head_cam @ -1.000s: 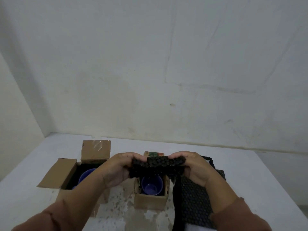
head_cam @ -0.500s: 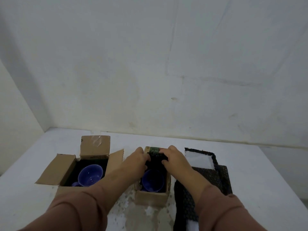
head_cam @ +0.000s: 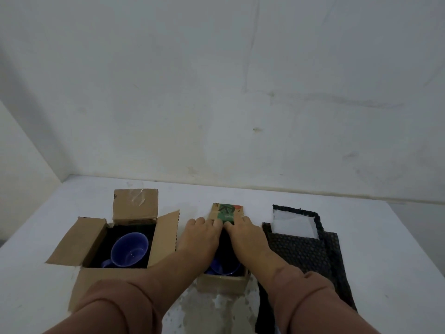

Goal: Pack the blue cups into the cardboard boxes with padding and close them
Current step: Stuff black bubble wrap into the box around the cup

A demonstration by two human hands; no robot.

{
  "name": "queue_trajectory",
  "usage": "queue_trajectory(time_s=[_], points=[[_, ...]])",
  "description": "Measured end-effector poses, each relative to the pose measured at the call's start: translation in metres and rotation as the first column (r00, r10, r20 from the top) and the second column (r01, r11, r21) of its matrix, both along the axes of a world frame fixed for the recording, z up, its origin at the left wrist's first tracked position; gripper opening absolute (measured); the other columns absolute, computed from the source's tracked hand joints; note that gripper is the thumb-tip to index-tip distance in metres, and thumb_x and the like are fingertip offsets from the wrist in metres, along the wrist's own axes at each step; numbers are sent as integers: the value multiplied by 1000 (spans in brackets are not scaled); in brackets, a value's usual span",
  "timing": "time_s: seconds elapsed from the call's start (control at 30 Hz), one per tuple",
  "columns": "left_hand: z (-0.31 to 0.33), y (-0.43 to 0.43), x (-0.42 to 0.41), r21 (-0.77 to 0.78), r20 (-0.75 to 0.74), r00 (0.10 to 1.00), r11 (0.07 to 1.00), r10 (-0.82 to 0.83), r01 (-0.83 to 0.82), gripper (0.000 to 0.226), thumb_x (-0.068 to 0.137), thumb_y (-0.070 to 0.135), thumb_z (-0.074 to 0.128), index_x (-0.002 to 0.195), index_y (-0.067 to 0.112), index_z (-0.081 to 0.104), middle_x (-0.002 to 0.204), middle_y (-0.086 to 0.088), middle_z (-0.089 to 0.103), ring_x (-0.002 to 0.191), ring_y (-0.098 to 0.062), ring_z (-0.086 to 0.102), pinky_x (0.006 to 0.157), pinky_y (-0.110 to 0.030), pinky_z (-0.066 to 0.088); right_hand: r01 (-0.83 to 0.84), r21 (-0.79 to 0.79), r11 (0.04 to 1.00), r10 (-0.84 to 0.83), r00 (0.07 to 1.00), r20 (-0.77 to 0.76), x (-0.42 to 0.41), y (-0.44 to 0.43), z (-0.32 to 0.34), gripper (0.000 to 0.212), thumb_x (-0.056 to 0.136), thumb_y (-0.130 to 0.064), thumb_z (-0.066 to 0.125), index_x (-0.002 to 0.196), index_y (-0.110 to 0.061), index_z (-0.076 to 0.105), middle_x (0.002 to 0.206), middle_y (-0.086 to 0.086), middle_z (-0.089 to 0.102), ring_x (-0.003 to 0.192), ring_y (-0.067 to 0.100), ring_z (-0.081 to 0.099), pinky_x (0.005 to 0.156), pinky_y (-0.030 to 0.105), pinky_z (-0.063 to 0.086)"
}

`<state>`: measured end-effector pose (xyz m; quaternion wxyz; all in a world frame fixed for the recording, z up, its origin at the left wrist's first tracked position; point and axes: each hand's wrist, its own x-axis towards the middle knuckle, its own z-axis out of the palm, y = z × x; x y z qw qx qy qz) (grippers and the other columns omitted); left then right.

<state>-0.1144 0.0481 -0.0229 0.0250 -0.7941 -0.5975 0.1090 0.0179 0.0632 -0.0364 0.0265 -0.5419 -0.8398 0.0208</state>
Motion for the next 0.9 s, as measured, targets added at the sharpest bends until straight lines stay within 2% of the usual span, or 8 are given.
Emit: queue_trajectory(time_s=[0.27, 0.43, 0.6, 0.67, 0.73, 0.83, 0.87, 0.9], points=[[-2, 5, 2, 23, -26, 1000, 1000, 15, -14, 41, 81, 17, 62, 117, 15, 42, 122, -8, 54, 112, -29, 48, 93, -38, 36, -80, 0, 997, 79, 989, 125, 9, 12, 6, 29, 82, -8, 53, 111, -11, 51, 117, 13, 54, 104, 32, 52, 89, 38, 35], [1, 8, 7, -10, -82, 997, 1000, -7, 7, 35, 82, 19, 61, 114, 16, 46, 121, -8, 56, 116, -29, 47, 96, -39, 34, -129, -15, 992, 129, 981, 142, 5, 7, -8, 14, 75, -7, 60, 89, -9, 63, 92, 16, 65, 88, 34, 63, 80, 40, 44], [3, 7, 0, -10, -114, 993, 1000, -29, 28, 26, 86, 22, 55, 112, 18, 53, 119, -5, 59, 115, -27, 46, 96, -39, 32, -43, -60, 997, 50, 991, 123, 9, 12, -1, 22, 83, -4, 49, 102, -6, 59, 113, 17, 57, 103, 32, 54, 98, 39, 33], [3, 6, -1, -13, -114, 993, 999, -36, 34, 27, 86, 23, 57, 113, 20, 53, 118, -4, 59, 115, -27, 46, 95, -39, 32, -42, -59, 997, 49, 990, 129, 8, 11, -1, 22, 82, -3, 50, 102, -6, 59, 112, 17, 57, 100, 33, 55, 94, 39, 35], [2, 5, 2, -21, -104, 994, 999, -36, 34, 29, 84, 22, 59, 112, 21, 55, 117, -2, 59, 115, -27, 46, 96, -39, 32, -56, -54, 997, 64, 985, 161, 4, 5, -3, 14, 75, -5, 60, 88, -9, 63, 97, 15, 62, 85, 31, 60, 83, 36, 43], [4, 3, 7, -10, -110, 994, 1000, -22, 21, 22, 87, 22, 57, 109, 21, 59, 114, -2, 62, 114, -26, 47, 94, -39, 32, -41, -32, 999, 45, 988, 147, 3, 4, -6, 32, 32, -14, 84, 50, -19, 57, 53, 3, 59, 42, 18, 55, 51, 24, 46], [3, 2, 8, -5, -120, 993, 1000, -21, 20, 21, 87, 22, 56, 108, 20, 60, 114, -2, 63, 114, -26, 47, 94, -39, 32, -31, -8, 999, 32, 988, 148, 4, 4, -6, 31, 33, -15, 84, 50, -19, 58, 54, 3, 60, 42, 18, 56, 52, 24, 46], [3, 1, 8, -11, -127, 992, 1000, -25, 24, 22, 88, 22, 55, 109, 20, 61, 114, -2, 63, 114, -26, 46, 94, -39, 32, -33, -38, 999, 39, 985, 169, 5, 2, -4, 22, 47, -13, 81, 60, -15, 64, 65, 8, 64, 54, 22, 61, 63, 28, 48]])
